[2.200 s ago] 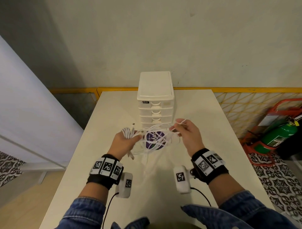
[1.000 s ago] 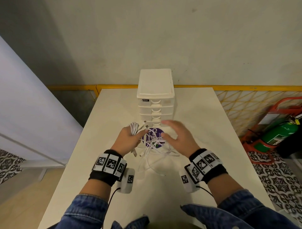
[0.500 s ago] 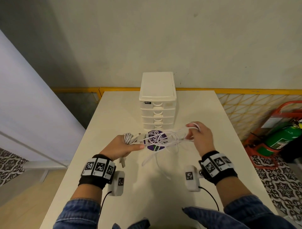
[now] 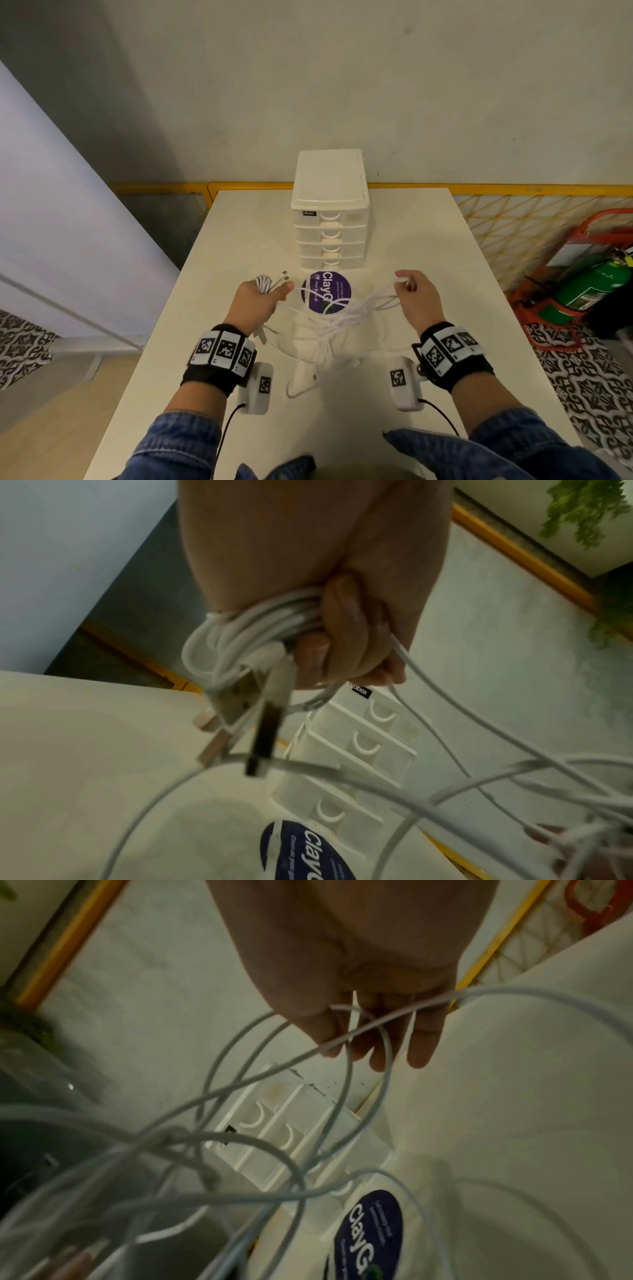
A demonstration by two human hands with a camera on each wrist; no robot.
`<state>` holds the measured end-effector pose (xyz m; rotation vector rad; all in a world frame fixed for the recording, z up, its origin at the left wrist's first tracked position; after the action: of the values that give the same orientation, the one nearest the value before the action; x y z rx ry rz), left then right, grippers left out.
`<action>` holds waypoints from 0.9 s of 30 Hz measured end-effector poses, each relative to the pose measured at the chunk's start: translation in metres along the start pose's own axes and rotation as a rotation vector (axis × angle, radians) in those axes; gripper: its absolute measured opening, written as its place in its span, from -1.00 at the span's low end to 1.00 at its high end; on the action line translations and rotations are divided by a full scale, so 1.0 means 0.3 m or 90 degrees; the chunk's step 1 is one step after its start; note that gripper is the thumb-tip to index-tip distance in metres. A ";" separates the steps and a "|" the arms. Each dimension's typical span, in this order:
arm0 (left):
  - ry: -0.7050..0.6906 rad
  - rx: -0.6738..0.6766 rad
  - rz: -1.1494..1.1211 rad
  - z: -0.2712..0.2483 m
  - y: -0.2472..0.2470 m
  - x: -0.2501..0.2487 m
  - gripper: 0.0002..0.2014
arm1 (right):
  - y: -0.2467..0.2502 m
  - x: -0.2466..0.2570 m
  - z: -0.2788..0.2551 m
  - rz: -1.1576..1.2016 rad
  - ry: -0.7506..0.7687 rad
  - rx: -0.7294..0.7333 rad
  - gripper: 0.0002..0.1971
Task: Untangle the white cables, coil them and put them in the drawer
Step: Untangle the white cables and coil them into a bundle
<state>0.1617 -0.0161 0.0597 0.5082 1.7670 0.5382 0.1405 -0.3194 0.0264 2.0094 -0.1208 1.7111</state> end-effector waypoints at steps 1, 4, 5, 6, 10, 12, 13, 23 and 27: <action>-0.001 0.003 -0.007 -0.002 -0.009 0.003 -0.67 | -0.008 0.008 -0.010 0.016 0.006 0.019 -0.61; 0.006 -0.003 -0.010 -0.002 -0.017 0.011 -0.67 | -0.019 0.068 -0.043 0.080 0.110 0.067 -0.37; 0.009 -0.016 -0.011 -0.003 -0.014 0.010 -0.67 | -0.024 0.088 -0.052 0.083 0.149 0.086 -0.36; 0.012 -0.042 -0.013 -0.004 -0.005 0.008 -0.66 | -0.029 0.103 -0.058 0.087 0.174 0.104 -0.39; -0.019 -0.198 -0.138 -0.015 0.073 -0.054 -0.61 | -0.026 0.186 -0.090 0.141 0.294 0.090 -0.49; -0.071 -0.240 -0.215 -0.037 0.108 -0.112 -0.73 | -0.002 0.243 -0.109 0.141 0.436 0.020 -0.51; -0.092 -0.255 -0.241 -0.049 0.122 -0.136 -0.76 | 0.008 0.266 -0.114 0.134 0.487 -0.019 -0.54; -0.054 -0.069 0.106 -0.020 -0.014 0.060 -0.50 | -0.141 0.017 -0.167 -0.195 0.221 0.356 -0.66; 0.055 0.005 0.179 -0.043 -0.108 0.143 -0.44 | -0.194 -0.106 -0.221 -0.320 0.100 0.486 -0.57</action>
<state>0.1368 -0.0181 0.0104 0.7555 1.7906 0.7581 0.0959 -0.2485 -0.0156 2.1020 1.1458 1.6908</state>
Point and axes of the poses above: each hand's wrist, its own z-axis towards the middle knuckle, its own y-axis out of the back of the hand, x = y × z, the point moved 5 cm from there along z, towards the middle knuckle, and after that the axes turned 11 degrees about z, right-handed, at the moved point
